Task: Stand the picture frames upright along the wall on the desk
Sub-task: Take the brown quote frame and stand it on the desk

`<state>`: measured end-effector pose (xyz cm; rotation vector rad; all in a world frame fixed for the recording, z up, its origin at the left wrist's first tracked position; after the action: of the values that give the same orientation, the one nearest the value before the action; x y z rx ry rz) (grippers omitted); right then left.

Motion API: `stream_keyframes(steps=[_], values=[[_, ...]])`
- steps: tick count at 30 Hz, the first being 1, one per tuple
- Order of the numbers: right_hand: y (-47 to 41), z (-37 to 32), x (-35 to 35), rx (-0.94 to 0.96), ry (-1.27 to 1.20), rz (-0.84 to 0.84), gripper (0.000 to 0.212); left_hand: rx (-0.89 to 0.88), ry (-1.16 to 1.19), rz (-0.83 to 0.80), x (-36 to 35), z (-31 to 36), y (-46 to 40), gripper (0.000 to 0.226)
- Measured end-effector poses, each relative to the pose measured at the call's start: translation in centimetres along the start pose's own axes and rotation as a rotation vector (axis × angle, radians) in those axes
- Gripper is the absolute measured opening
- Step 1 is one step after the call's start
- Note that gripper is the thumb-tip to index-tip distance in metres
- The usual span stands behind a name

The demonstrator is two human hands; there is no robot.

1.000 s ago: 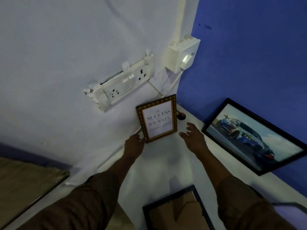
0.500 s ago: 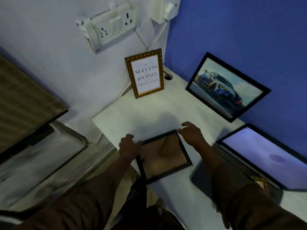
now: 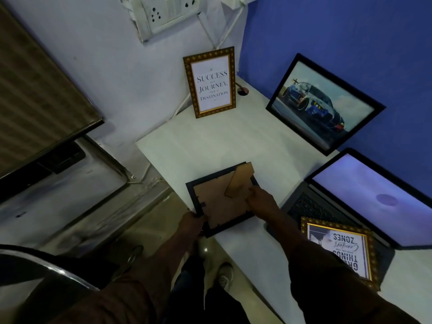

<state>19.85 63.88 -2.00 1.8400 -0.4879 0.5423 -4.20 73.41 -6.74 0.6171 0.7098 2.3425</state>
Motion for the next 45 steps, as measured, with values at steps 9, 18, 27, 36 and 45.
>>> stream_keyframes(steps=[9,18,27,36,45], values=[[3.1,-1.0,1.2,0.171,-0.150,0.093,0.058,-0.210,0.154,-0.016,1.4,7.8,0.6,0.011],[9.7,-4.4,2.8,0.510,0.003,0.241,0.075,-0.289,0.258,-0.054,3.6,20.0,2.5,0.018],[16.2,-3.8,9.3,0.539,-0.495,0.583,0.013,-0.478,0.324,-0.326,1.1,26.8,7.6,0.039],[19.8,6.5,10.8,0.414,-1.089,0.398,0.030,-0.418,0.028,-0.181,-1.7,21.5,7.0,0.035],[25.6,21.2,12.9,0.308,-1.286,0.464,0.032,-0.463,-0.059,-0.564,-16.1,20.7,18.2,0.060]])
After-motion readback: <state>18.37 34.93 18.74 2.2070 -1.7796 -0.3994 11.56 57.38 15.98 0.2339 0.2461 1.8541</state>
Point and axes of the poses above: each hand's wrist, its own y-axis away from the middle knuckle, its own x-axis out of the back of the hand, z = x × y, the point moved 10 cm from there along -y, towards the middle knuckle, and after that the axes turned 15 degrees about -x, right-handed, at the moved point
